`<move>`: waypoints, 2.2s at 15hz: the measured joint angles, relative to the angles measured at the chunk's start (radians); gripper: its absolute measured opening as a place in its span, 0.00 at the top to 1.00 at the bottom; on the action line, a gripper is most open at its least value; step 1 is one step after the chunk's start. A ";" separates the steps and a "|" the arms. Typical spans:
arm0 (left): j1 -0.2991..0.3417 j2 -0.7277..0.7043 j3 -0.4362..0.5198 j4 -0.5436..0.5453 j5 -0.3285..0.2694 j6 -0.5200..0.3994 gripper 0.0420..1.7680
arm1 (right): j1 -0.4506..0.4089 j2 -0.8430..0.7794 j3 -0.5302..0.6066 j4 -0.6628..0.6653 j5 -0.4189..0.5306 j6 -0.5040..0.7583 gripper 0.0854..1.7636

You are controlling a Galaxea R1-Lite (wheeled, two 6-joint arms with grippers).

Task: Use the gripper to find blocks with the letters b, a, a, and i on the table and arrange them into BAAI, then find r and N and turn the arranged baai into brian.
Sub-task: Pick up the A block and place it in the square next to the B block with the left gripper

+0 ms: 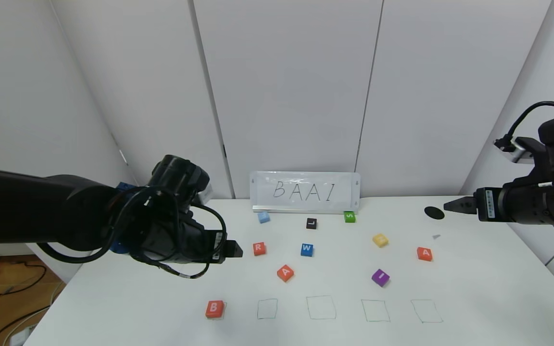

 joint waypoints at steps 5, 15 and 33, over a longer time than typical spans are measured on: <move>-0.051 0.012 -0.140 0.100 0.001 -0.011 0.04 | 0.000 0.007 -0.002 0.000 -0.003 0.000 0.03; -0.184 0.168 -0.483 0.364 0.121 -0.216 0.03 | -0.001 0.010 -0.001 0.000 -0.006 0.000 0.03; -0.266 0.659 -0.857 0.494 0.228 -0.623 0.03 | -0.003 0.037 -0.002 -0.001 -0.008 -0.002 0.03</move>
